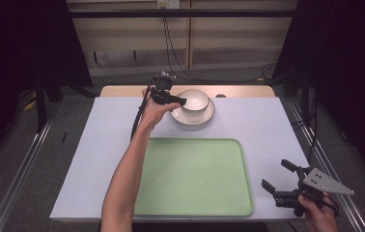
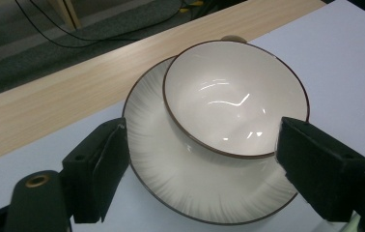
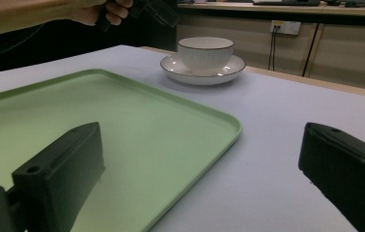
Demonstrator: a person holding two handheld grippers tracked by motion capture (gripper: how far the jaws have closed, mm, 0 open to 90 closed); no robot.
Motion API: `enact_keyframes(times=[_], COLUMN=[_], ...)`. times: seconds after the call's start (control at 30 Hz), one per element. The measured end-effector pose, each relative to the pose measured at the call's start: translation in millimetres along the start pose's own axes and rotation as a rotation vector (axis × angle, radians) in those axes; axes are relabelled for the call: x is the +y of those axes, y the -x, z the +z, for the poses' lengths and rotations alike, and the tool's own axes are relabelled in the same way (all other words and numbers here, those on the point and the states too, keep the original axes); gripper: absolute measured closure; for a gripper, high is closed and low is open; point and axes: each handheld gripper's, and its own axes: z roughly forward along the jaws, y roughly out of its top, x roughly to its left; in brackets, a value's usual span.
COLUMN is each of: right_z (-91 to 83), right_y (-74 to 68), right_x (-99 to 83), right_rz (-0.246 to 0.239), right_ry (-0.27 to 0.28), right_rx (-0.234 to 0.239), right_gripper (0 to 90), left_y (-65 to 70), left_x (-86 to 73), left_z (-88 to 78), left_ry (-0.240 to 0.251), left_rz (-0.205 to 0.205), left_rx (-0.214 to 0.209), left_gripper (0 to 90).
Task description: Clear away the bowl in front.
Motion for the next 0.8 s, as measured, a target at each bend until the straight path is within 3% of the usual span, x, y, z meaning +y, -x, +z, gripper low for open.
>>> enact_keyframes(times=[0.13, 0.2, 0.37, 0.4, 0.47, 0.63, 0.8], right_z=[0.2, -0.1, 0.1, 0.3, 0.5, 0.0, -0.2], right_y=[-2.1, -2.6, -1.4, -1.1, -1.4, -2.1, -1.2], right_x=[0.4, 0.7, 0.0, -0.2, -0.2, -0.1, -0.7], right_rz=[0.001, -0.001, -0.007, -0.009, -0.015, -0.022, -0.021], right_ry=[0.000, 0.003, -0.004, -0.004, -0.007, -0.012, -0.016], right_rx=[0.006, 0.010, 0.008, 0.006, 0.008, 0.011, 0.011], right_gripper=[1.5, 1.5, 1.5, 1.5, 1.6, 1.5, 1.6], left_y=[-0.9, -1.6, -10.0, -11.4, -13.6, -17.6, -15.6], left_x=[1.5, 2.3, 3.6, 3.8, 3.8, 7.6, 12.2], left_z=[10.0, 15.6, 25.0, 25.8, 30.0, 36.3, 40.3], left_ry=[-0.019, -0.060, -0.073, -0.091, -0.096, -0.094, -0.120], left_rz=[-0.017, 0.015, -0.051, -0.035, -0.043, -0.089, -0.079], left_rx=[0.017, 0.057, 0.049, 0.056, 0.063, 0.042, 0.059], left_gripper=[25.4, 31.2, 34.7, 34.7, 35.1, 37.8, 38.0])
